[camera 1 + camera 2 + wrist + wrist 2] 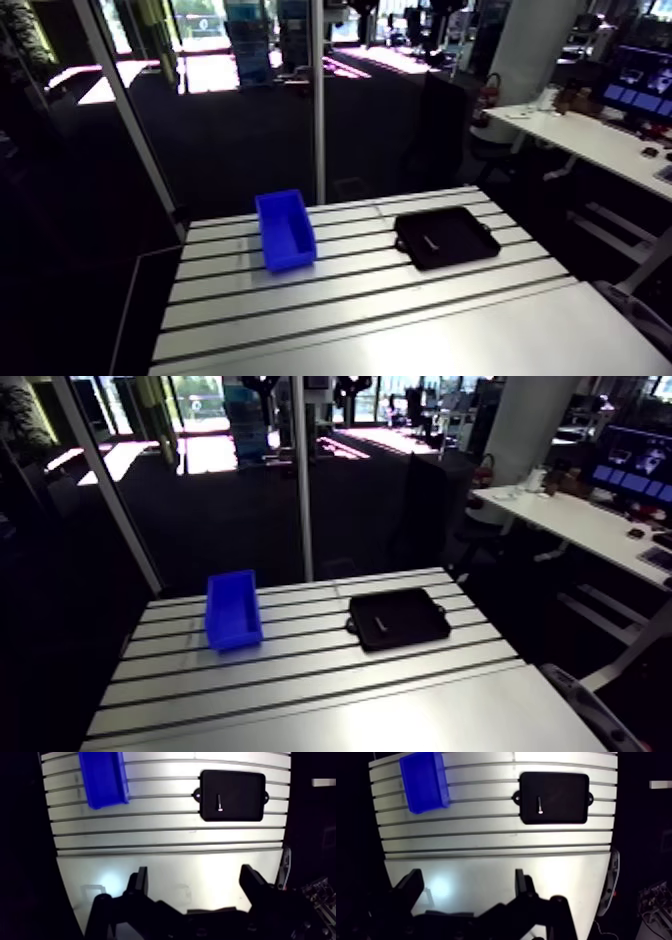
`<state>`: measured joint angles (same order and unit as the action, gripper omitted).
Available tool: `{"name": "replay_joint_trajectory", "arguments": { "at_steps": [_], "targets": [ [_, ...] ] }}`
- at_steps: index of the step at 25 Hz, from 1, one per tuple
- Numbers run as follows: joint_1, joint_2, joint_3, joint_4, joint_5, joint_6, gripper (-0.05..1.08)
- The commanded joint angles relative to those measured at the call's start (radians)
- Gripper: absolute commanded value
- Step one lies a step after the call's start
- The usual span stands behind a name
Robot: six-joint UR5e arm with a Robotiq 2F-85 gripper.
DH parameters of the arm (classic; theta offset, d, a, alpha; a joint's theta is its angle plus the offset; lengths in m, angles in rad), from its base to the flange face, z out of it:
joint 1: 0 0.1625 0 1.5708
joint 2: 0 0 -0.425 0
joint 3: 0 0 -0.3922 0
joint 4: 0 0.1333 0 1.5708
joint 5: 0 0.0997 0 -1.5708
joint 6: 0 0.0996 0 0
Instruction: Pick up the M10 bolt from the tray and put it into the blue bin.
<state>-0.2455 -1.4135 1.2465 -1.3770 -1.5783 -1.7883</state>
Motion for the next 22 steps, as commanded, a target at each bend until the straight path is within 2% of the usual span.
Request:
{"name": "replay_joint_trajectory", "arguments": {
  "at_steps": [1, 5, 11, 16, 19, 22],
  "targets": [
    [-0.095, 0.031, -0.008, -0.046, 0.001, -0.115, 0.01],
    [-0.137, 0.061, -0.019, -0.066, 0.001, -0.155, 0.01],
    [-0.166, 0.098, -0.022, -0.119, -0.001, -0.198, 0.01],
    [-0.212, 0.106, -0.016, -0.126, -0.001, -0.244, 0.01],
    [-0.249, 0.112, -0.005, -0.167, 0.001, -0.248, 0.01],
    [-0.255, 0.132, -0.003, -0.175, -0.001, -0.248, 0.01]
  ]
}}
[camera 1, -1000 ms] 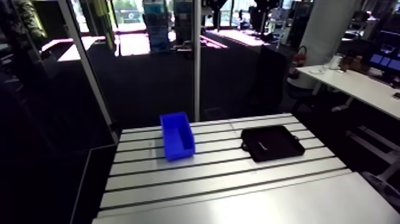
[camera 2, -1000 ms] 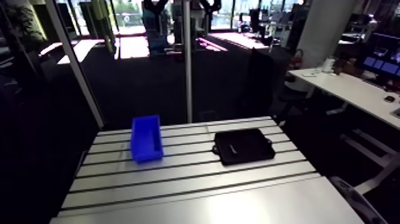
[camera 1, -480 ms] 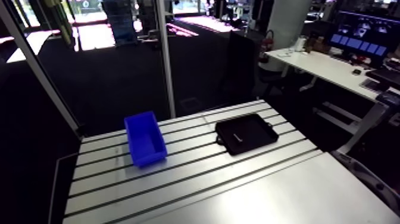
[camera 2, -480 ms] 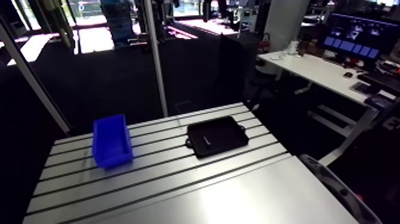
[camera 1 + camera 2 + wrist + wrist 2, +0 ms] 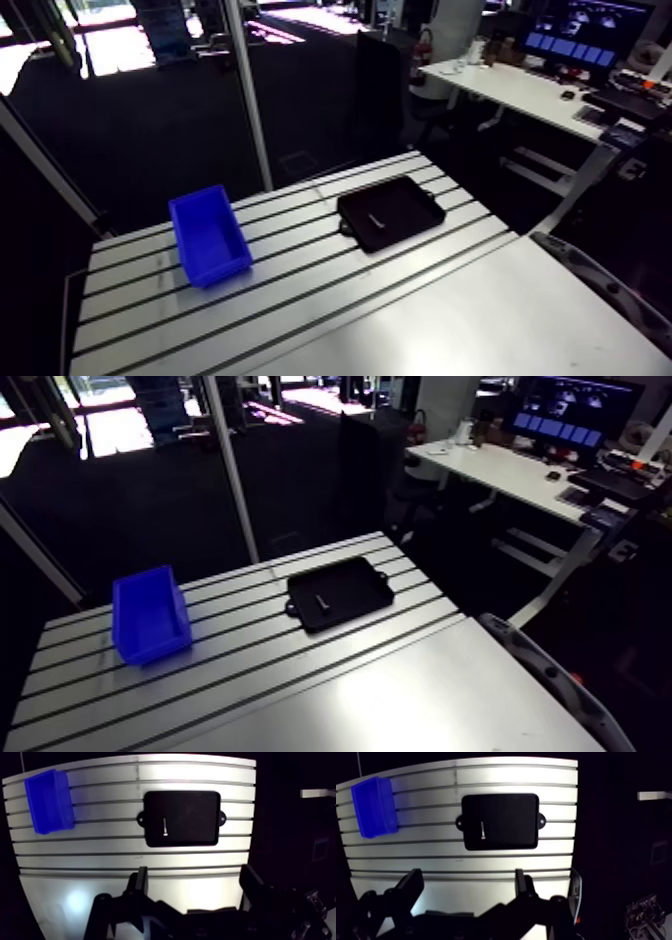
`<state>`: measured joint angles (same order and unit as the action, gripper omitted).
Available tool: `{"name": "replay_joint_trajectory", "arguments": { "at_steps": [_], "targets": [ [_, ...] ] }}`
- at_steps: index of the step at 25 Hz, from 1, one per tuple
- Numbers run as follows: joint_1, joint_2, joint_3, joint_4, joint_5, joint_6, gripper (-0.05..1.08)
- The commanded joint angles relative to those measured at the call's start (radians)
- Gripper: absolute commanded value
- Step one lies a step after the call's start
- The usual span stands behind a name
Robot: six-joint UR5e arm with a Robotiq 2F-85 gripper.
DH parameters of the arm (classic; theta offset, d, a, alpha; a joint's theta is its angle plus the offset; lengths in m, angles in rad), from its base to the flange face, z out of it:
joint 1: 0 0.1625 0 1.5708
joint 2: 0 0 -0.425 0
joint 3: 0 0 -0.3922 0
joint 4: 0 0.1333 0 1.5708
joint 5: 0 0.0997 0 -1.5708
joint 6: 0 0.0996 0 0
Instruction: Pick up the M10 bolt from the tray and put it into the blue bin.
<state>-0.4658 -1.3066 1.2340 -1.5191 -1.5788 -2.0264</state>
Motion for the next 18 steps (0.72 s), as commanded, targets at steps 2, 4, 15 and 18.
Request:
{"name": "replay_joint_trajectory", "arguments": {
  "at_steps": [2, 4, 15, 18],
  "targets": [
    [-0.042, 0.027, 0.011, -0.034, 0.001, -0.013, 0.01],
    [-0.047, 0.030, 0.012, -0.034, 0.000, -0.033, 0.01],
    [-0.060, 0.051, 0.003, -0.079, -0.002, -0.102, 0.01],
    [-0.060, 0.054, 0.003, -0.080, -0.002, -0.110, 0.01]
  ]
}}
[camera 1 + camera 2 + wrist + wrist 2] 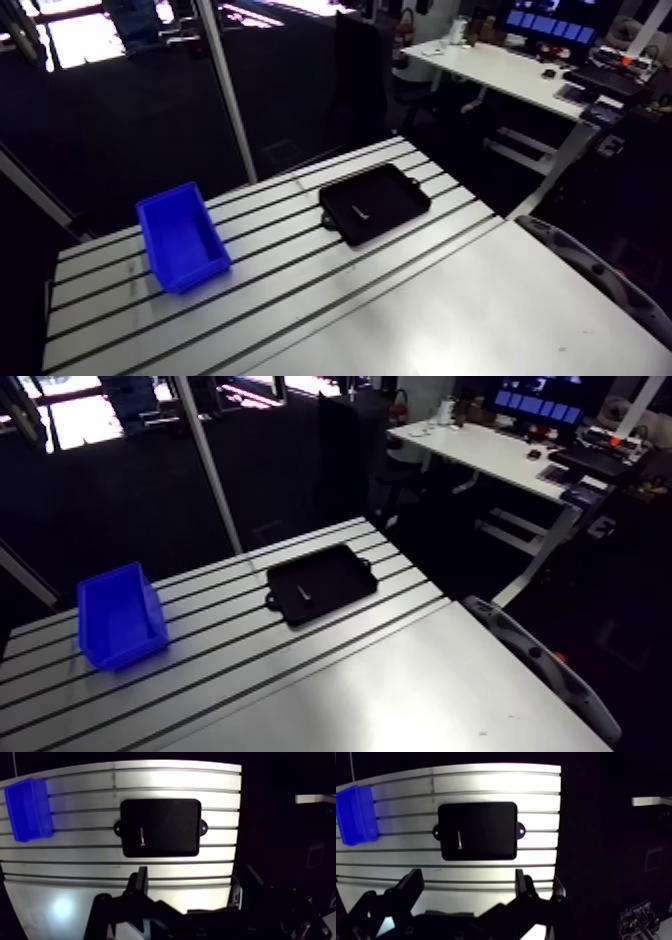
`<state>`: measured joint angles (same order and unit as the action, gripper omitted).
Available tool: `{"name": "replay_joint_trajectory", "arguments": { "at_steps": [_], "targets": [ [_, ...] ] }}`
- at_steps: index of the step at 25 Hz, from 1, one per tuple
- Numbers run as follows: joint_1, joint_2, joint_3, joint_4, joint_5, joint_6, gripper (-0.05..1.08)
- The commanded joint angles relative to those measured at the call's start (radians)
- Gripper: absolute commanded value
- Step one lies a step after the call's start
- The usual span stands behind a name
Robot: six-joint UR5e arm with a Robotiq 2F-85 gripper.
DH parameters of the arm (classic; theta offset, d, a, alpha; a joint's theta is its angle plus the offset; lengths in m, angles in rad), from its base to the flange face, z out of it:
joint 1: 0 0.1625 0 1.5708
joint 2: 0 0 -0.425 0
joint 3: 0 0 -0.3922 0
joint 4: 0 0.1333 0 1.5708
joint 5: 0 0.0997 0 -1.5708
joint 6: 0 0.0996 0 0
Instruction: Pick up the M10 bolt from the tray and put it into the blue bin.
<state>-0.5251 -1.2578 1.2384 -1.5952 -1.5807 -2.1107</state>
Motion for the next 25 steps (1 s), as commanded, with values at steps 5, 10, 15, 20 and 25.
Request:
{"name": "replay_joint_trajectory", "arguments": {
  "at_steps": [5, 10, 15, 20, 25],
  "targets": [
    [-0.004, 0.005, 0.006, -0.030, 0.000, -0.027, 0.01],
    [-0.003, 0.005, 0.006, -0.027, 0.001, -0.025, 0.01],
    [-0.003, 0.005, 0.019, -0.028, 0.001, -0.025, 0.01],
    [-0.001, 0.002, 0.069, -0.033, 0.005, -0.025, 0.01],
    [0.002, -0.005, 0.146, -0.105, 0.003, -0.025, 0.01]
  ]
}}
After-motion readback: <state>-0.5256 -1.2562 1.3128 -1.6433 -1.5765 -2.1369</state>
